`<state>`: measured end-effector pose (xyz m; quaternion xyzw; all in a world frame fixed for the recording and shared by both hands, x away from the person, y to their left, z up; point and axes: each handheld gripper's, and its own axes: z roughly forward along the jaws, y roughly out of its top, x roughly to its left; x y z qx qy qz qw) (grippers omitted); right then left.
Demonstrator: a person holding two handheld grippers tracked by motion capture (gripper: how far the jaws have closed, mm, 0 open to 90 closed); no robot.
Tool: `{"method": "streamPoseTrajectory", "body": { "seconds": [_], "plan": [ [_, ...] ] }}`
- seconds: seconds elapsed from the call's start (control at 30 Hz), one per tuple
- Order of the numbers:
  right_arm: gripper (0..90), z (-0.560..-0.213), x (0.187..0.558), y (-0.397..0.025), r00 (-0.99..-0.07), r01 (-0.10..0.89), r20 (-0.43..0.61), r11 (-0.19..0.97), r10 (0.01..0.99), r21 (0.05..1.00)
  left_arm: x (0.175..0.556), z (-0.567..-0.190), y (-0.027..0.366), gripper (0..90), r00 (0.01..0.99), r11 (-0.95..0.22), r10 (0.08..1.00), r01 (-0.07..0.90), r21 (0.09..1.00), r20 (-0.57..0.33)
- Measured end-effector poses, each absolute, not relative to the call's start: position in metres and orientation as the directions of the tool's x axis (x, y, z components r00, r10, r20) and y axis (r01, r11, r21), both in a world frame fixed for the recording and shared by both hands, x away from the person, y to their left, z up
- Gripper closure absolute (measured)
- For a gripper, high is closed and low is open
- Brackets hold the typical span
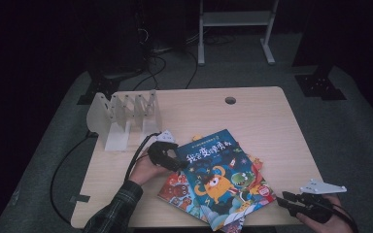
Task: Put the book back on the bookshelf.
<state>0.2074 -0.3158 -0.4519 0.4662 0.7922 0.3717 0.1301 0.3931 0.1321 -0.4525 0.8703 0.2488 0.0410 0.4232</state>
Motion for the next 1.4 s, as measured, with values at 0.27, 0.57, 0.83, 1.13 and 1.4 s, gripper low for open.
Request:
{"method": "streamPoseTrajectory", "body": {
  "seconds": [0.27,0.57,0.83,1.13,1.4],
  "plan": [
    [63.3,-0.452,0.217,-0.318,-0.527,0.639,0.14,0.283,0.838,0.715,0.389,-0.452,0.137,6.5,0.874,-0.524,0.466,0.402,0.751,-0.142],
    [63.6,-0.452,0.228,-0.321,-0.526,0.636,0.132,0.285,0.84,0.718,0.384,-0.452,0.141,6.5,0.875,-0.537,0.46,0.407,0.739,-0.147],
    [63.4,-0.452,0.241,-0.321,-0.526,0.634,0.138,0.279,0.839,0.721,0.377,-0.452,0.143,6.5,0.877,-0.544,0.449,0.418,0.727,-0.168],
    [64.0,-0.451,0.254,-0.319,-0.536,0.628,0.137,0.284,0.833,0.724,0.369,-0.45,0.147,6.5,0.879,-0.549,0.44,0.425,0.719,-0.184],
    [64.2,-0.451,0.265,-0.319,-0.543,0.622,0.147,0.279,0.827,0.731,0.359,-0.449,0.152,6.5,0.881,-0.562,0.433,0.428,0.708,-0.19]
  ]
}}
